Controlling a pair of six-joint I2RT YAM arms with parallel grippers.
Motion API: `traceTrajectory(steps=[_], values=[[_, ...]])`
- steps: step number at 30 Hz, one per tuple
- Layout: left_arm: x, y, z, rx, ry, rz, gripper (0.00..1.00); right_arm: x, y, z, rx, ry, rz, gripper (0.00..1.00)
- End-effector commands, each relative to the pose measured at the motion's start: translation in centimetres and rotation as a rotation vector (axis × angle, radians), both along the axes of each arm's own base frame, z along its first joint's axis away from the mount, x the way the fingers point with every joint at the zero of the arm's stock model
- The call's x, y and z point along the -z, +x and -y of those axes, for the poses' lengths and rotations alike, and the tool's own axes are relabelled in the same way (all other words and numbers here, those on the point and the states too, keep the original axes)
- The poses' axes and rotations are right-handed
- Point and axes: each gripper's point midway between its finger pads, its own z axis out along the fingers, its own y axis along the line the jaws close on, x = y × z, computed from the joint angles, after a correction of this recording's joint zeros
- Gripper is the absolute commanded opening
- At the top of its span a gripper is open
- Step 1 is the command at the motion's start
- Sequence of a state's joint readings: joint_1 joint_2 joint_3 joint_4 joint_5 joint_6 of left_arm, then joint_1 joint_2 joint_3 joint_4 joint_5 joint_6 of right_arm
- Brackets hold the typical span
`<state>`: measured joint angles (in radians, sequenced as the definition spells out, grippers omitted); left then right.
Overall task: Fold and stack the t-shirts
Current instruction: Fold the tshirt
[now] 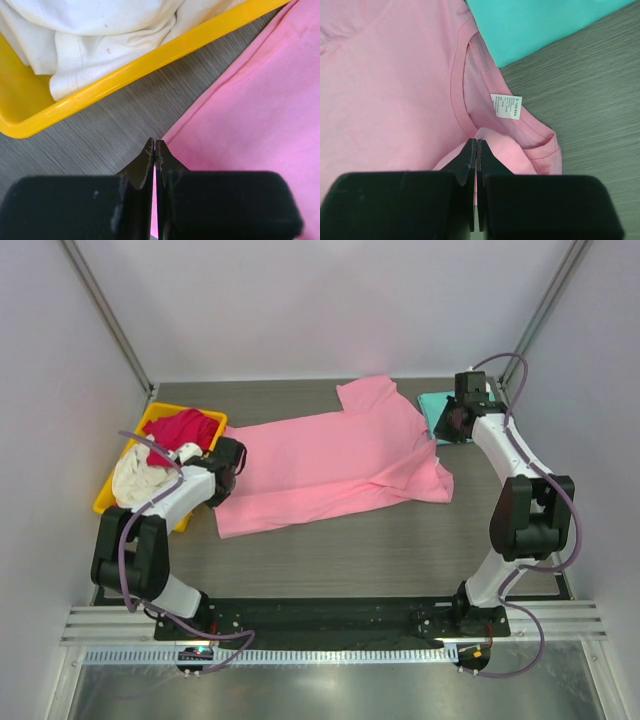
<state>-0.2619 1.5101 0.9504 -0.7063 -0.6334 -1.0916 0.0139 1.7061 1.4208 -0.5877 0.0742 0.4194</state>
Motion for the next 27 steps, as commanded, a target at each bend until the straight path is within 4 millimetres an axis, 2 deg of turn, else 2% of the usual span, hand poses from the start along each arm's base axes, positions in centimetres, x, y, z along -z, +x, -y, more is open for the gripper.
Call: traceTrajectory(steps=[1,5,10,19,21,25,27], values=[[-1.3,2.7,0.2,-0.007,-0.005,0.088,0.00,-2.2,2.0,-0.6,-0.054,-0.009,0.079,0.01],[-1.5,4.1,0.6,0.006,-0.008,0.088,0.00,-2.5,3.2,-1.1,-0.091,-0.029,0.090,0.01],[-1.3,4.9,0.8,0.011,0.001,0.072,0.00,-2.0,3.9,-2.0,-0.136,-0.052,0.080,0.01],[0.2,4.9,0.5,-0.002,0.039,-0.002,0.00,-1.3,5.0,-2.3,-0.157,-0.092,0.067,0.01],[0.4,4.8,0.4,-0.004,0.047,-0.018,0.00,-1.1,5.6,-3.1,-0.178,-0.077,0.068,0.01],[-0.5,5.1,0.0,-0.012,0.070,-0.017,0.00,-1.1,6.4,-4.7,-0.230,-0.089,0.074,0.02],[-0.9,5.1,0.1,-0.012,0.067,-0.016,0.07,-0.5,6.6,-5.5,-0.258,-0.098,0.056,0.04]])
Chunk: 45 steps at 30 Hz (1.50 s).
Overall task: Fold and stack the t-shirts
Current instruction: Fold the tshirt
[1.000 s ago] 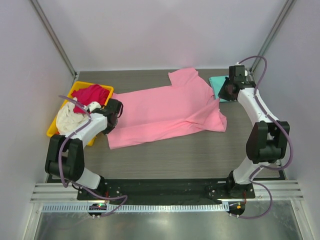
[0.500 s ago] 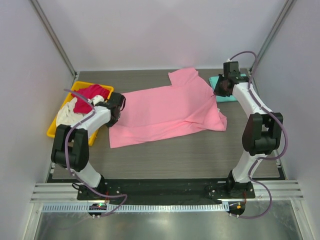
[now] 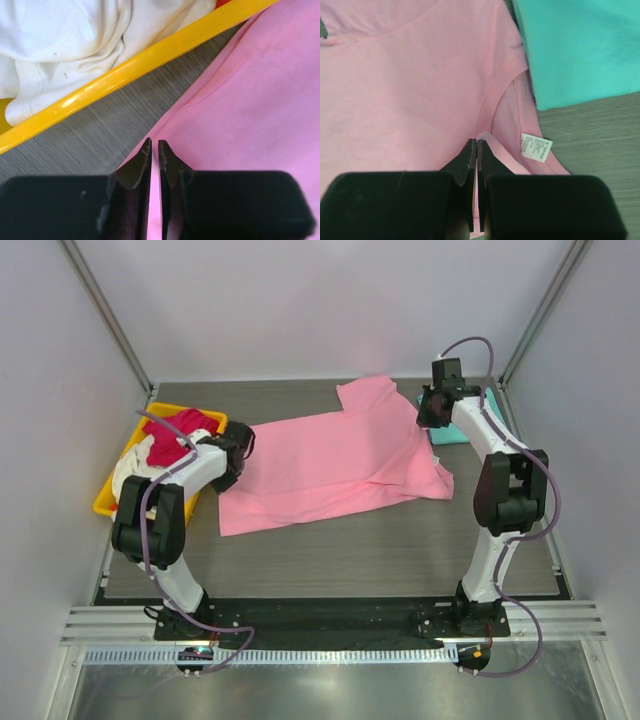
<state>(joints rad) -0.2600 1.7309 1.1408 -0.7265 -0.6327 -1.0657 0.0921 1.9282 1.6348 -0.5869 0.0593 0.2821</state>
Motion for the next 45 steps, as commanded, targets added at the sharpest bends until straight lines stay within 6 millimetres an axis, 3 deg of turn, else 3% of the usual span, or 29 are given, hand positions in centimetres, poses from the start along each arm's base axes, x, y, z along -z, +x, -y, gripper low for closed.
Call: traceTrajectory(steps=[1,7,9,14,15,18,19,20,23,24,29,37,45], values=[[-2.5,0.9,-0.7,-0.023,0.030,0.045,0.11,-2.1,1.3,-2.1,-0.091,-0.028,0.051,0.05],[-5.7,0.7,0.5,0.060,-0.020,0.107,0.46,-1.4,0.6,-4.1,-0.153,-0.114,-0.025,0.20],[-6.4,0.4,1.6,0.132,-0.037,0.102,0.48,-1.7,-0.1,-4.1,-0.132,-0.108,-0.032,0.32],[-7.7,-1.0,5.5,0.334,-0.129,0.133,0.49,-2.1,-3.3,-2.9,0.038,-0.057,-0.078,0.43],[-6.8,-1.7,7.2,0.399,-0.196,0.132,0.49,-1.9,-4.3,-2.5,0.069,-0.052,-0.104,0.44],[-6.6,-3.0,10.1,0.482,-0.356,0.176,0.50,-1.4,-7.2,-1.0,0.198,-0.022,-0.140,0.44],[-5.5,-3.6,10.5,0.497,-0.384,0.170,0.51,-0.1,-8.7,-0.6,0.225,-0.019,-0.179,0.44],[-5.3,-3.8,10.8,0.510,-0.400,0.176,0.52,-0.6,-9.5,-0.2,0.256,-0.001,-0.171,0.44],[-3.8,-4.6,10.6,0.511,-0.402,0.151,0.54,1.4,-11.9,0.9,0.346,0.039,-0.212,0.44],[-3.2,-4.9,10.5,0.510,-0.400,0.134,0.55,1.0,-11.9,1.2,0.367,0.061,-0.176,0.44],[-0.9,-6.0,9.4,0.460,-0.369,0.079,0.56,4.2,-13.9,1.5,0.436,0.105,-0.210,0.44],[1.1,-6.5,6.7,0.349,-0.269,0.016,0.54,7.6,-13.9,3.2,0.496,0.045,-0.227,0.44],[4.1,-7.5,4.9,0.260,-0.212,-0.096,0.51,9.4,-13.6,5.1,0.532,0.005,-0.193,0.45]])
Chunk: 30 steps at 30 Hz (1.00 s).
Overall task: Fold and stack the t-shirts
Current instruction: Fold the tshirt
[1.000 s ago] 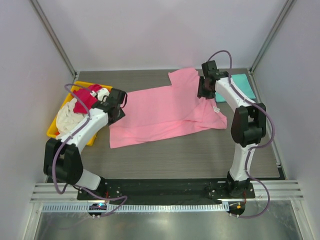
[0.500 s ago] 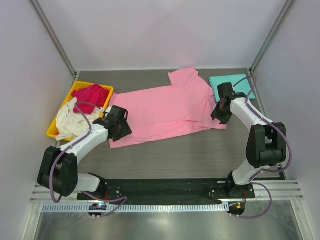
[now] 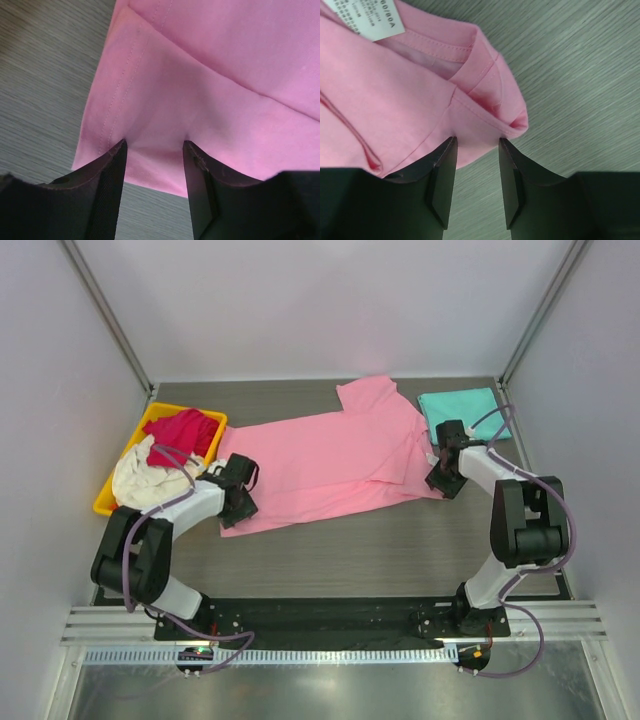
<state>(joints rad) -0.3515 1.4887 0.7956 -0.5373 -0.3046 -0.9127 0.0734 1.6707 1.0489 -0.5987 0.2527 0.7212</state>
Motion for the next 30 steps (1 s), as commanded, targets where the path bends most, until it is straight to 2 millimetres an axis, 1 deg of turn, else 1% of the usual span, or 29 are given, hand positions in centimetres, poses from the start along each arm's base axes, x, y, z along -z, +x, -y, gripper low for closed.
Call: traceTrajectory(steps=[1,4,6,7,9,10,13,14,15,16,18,19,20,21,22,23,24,26,27,28,29,30], values=[[1.0,-0.3,-1.4,-0.053,0.066,-0.033,0.50,0.4,1.5,1.3,0.036,-0.049,0.056,0.45],[1.5,-0.6,-1.9,-0.063,0.098,-0.064,0.50,1.6,1.0,1.7,0.037,-0.070,0.023,0.45],[1.5,-0.9,-2.3,-0.071,0.117,-0.078,0.50,2.3,0.6,2.1,0.038,-0.090,0.000,0.44],[1.4,-0.9,-2.5,-0.079,0.129,-0.076,0.50,2.5,0.2,2.7,0.042,-0.115,-0.014,0.44],[1.3,-1.3,-2.8,-0.089,0.137,-0.081,0.49,2.8,-0.2,3.1,0.040,-0.137,-0.029,0.42],[1.1,-1.4,-2.9,-0.095,0.135,-0.077,0.49,2.9,-0.6,3.7,0.052,-0.159,-0.040,0.30],[1.0,-2.1,-2.9,-0.111,0.125,-0.080,0.49,2.9,-2.0,4.8,0.079,-0.184,-0.079,0.11],[0.7,-2.2,-2.8,-0.112,0.113,-0.069,0.49,2.7,-2.4,5.5,0.096,-0.195,-0.090,0.02],[0.8,-2.7,-2.8,-0.118,0.106,-0.077,0.49,2.7,-3.2,5.6,0.097,-0.201,-0.111,0.01],[0.7,-2.9,-2.7,-0.118,0.100,-0.075,0.49,2.6,-3.7,6.5,0.130,-0.199,-0.118,0.01],[0.3,-3.2,-2.4,-0.114,0.084,-0.059,0.49,1.8,-4.5,6.8,0.156,-0.174,-0.107,0.01],[0.4,-3.5,-2.3,-0.111,0.077,-0.060,0.49,1.8,-5.3,6.8,0.158,-0.168,-0.115,0.01],[0.3,-3.7,-2.0,-0.103,0.069,-0.057,0.49,1.0,-5.4,6.7,0.163,-0.160,-0.087,0.01],[0.0,-3.9,-1.5,-0.106,0.042,-0.050,0.49,0.8,-5.9,6.6,0.170,-0.152,-0.085,0.01],[0.1,-4.3,-1.3,-0.102,0.034,-0.054,0.49,1.2,-6.9,6.5,0.171,-0.147,-0.100,0.01],[0.0,-4.6,-0.9,-0.089,0.025,-0.053,0.49,0.7,-7.3,6.5,0.178,-0.140,-0.081,0.01],[-0.5,-4.7,-0.6,-0.084,0.010,-0.037,0.49,1.2,-8.2,6.4,0.181,-0.133,-0.097,0.01],[-1.1,-4.8,-0.1,-0.071,-0.004,-0.020,0.49,1.1,-8.6,6.2,0.178,-0.122,-0.096,0.02],[-1.6,-4.9,0.0,-0.068,-0.006,-0.013,0.49,1.1,-8.9,6.1,0.176,-0.118,-0.104,0.04],[-2.4,-4.7,0.0,-0.068,-0.015,0.011,0.50,0.9,-8.7,6.1,0.170,-0.116,-0.102,0.12],[-2.9,-4.5,-0.2,-0.059,-0.006,0.026,0.50,0.6,-8.6,6.2,0.167,-0.122,-0.101,0.16],[-4.0,-4.0,-0.1,-0.053,-0.007,0.051,0.50,0.0,-8.5,6.2,0.164,-0.125,-0.100,0.20]])
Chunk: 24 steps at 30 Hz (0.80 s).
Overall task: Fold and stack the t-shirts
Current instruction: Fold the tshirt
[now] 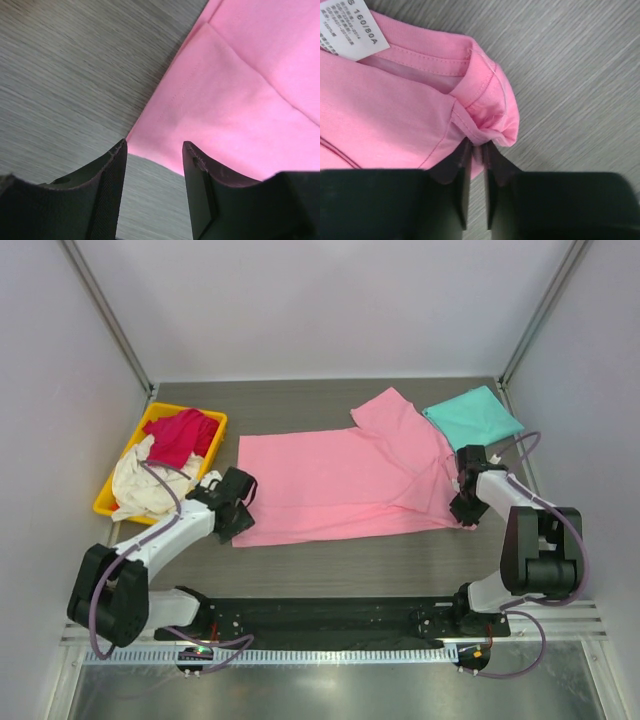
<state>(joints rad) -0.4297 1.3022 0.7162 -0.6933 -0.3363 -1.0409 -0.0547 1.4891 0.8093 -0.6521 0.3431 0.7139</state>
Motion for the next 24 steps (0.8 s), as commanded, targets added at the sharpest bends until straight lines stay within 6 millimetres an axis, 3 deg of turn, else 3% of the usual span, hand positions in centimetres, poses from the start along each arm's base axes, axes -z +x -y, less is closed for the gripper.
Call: traceTrajectory(steps=[1,4,9,12,14,15,21,24], values=[[-3.6,1.1,-0.1,0.000,-0.004,0.093,0.50,-2.4,0.7,0.7,0.009,-0.031,0.033,0.25],[-6.3,2.6,0.5,0.046,-0.021,0.173,0.51,-5.4,2.2,0.3,-0.006,-0.013,0.111,0.33],[-8.8,4.9,2.7,0.150,-0.100,0.276,0.56,-8.2,5.2,-2.8,-0.084,0.133,0.271,0.40],[-9.0,6.1,3.6,0.177,-0.109,0.278,0.57,-7.9,6.4,-5.2,-0.157,0.201,0.307,0.44],[-9.4,6.8,4.3,0.215,-0.118,0.277,0.58,-6.9,6.6,-5.4,-0.158,0.198,0.280,0.45],[-8.5,7.2,4.5,0.224,-0.109,0.247,0.58,-6.5,6.6,-6.3,-0.177,0.200,0.268,0.45],[-8.0,9.9,6.4,0.275,-0.133,0.218,0.58,-3.1,6.3,-7.9,-0.161,0.257,0.216,0.45],[-6.1,10.9,6.1,0.257,-0.102,0.160,0.58,-2.0,6.0,-8.3,-0.155,0.266,0.201,0.45]])
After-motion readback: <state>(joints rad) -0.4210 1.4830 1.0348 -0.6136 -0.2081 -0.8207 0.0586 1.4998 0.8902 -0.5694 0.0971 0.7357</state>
